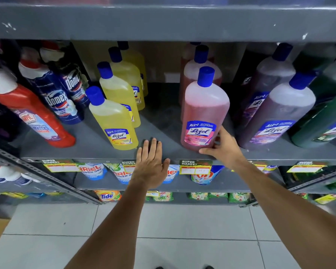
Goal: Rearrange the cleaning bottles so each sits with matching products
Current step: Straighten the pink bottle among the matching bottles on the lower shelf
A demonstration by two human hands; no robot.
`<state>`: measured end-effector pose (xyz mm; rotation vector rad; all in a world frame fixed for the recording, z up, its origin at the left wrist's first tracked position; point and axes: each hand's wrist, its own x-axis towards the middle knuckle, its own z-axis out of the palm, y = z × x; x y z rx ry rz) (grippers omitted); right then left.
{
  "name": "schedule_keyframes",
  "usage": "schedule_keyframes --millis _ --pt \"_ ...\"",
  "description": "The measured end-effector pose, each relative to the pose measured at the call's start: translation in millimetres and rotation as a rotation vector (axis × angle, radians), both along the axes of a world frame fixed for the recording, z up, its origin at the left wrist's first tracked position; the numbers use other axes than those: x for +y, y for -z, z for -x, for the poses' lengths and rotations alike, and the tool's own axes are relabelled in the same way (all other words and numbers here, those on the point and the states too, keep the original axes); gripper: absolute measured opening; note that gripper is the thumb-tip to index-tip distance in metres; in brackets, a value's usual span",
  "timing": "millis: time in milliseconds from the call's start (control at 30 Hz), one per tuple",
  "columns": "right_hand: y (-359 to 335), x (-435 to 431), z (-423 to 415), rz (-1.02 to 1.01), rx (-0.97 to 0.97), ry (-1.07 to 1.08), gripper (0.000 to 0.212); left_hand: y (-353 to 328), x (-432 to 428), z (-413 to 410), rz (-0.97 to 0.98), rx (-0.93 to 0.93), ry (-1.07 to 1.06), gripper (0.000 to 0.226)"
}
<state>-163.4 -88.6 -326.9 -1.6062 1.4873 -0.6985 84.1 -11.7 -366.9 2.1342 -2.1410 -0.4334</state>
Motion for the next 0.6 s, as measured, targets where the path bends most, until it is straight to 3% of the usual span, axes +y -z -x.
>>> schedule_keyframes --millis 600 --pt "1.1 -4.3 1.1 -0.018 -0.019 -0.006 0.069 3.5 -1.5 -0.2 0.001 -0.02 -0.001 0.069"
